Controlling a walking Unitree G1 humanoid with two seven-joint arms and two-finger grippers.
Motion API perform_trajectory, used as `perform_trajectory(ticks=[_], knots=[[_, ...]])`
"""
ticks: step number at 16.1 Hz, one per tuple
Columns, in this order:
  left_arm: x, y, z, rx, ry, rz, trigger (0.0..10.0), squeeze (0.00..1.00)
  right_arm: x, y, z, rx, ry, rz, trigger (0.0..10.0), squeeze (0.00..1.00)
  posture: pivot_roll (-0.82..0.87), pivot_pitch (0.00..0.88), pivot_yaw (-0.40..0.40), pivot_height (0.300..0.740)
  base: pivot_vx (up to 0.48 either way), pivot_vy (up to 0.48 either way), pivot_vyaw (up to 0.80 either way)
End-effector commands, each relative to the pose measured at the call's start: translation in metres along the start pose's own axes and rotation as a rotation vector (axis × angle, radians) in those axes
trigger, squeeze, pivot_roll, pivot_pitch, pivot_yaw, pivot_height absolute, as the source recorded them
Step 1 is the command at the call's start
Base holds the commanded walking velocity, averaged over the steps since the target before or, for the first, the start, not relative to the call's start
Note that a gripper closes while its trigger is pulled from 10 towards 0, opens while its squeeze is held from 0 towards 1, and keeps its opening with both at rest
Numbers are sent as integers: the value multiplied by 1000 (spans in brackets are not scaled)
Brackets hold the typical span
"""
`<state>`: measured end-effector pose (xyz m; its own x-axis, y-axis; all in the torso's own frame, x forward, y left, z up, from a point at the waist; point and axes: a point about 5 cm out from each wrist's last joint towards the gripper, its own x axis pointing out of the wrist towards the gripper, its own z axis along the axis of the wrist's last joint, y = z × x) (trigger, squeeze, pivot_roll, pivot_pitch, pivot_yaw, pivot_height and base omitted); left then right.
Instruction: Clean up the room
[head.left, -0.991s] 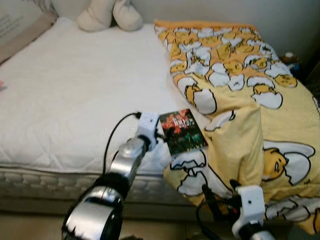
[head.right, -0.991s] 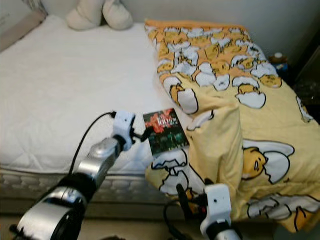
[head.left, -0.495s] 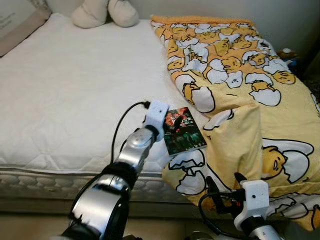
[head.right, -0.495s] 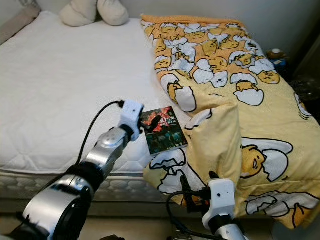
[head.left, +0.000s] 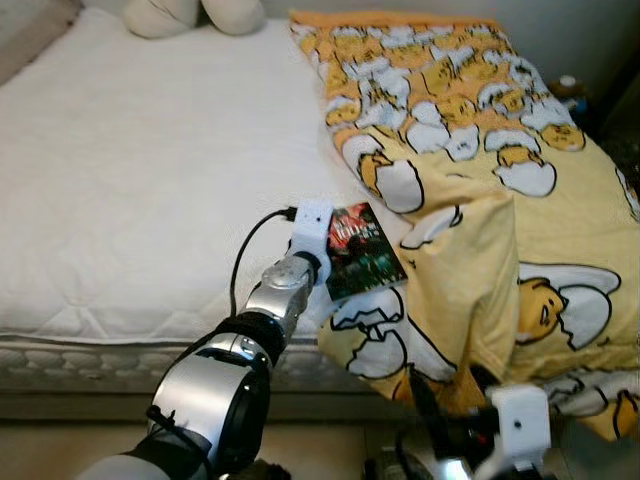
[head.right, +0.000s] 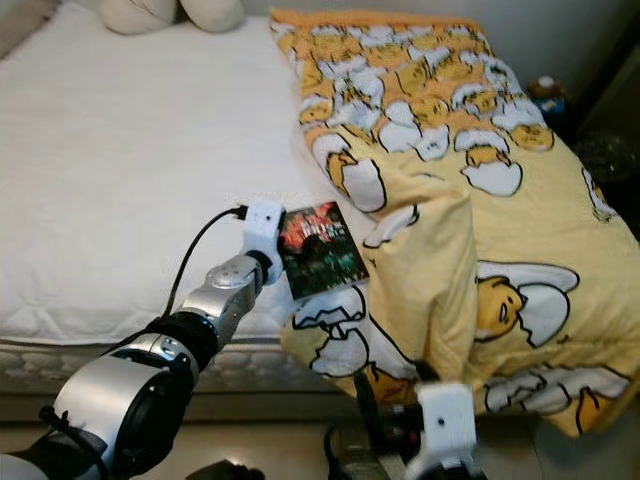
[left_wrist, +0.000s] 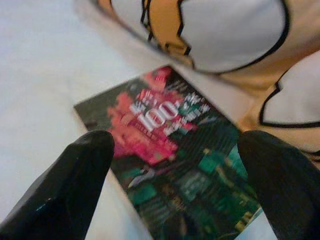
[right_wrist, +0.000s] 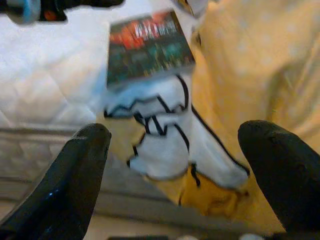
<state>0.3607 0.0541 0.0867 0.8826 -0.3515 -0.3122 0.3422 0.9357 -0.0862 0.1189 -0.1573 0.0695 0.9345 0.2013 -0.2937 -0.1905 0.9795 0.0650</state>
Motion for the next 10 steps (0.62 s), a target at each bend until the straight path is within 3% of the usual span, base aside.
perform_trajectory(ticks=[1,4,6,8,9,10], knots=[[0,5,5,19,-3,24,10000,0,-3,-3,7,-29,-24,-20,10000,0,-345,89,36,714,0,0,0],[-19,43,0,196,-160,30,10000,0,-6,-18,10,-42,-50,-120,10000,0,-296,63,57,714,0,0,0],[-59,75,-4,180,-274,87,10000,0,5,-20,10,-39,-87,-156,10000,0,-238,38,61,714,0,0,0],[-79,78,-4,178,-307,110,10000,0,12,-18,12,-33,-104,-156,10000,0,-204,15,55,714,0,0,0],[-109,70,-5,195,-364,95,10000,0,18,-18,17,-32,-136,-155,10000,0,-186,0,50,714,0,0,0],[-124,63,-3,211,-397,78,10000,0,20,-20,22,-33,-160,-169,10000,0,-180,0,45,714,0,0,0]])
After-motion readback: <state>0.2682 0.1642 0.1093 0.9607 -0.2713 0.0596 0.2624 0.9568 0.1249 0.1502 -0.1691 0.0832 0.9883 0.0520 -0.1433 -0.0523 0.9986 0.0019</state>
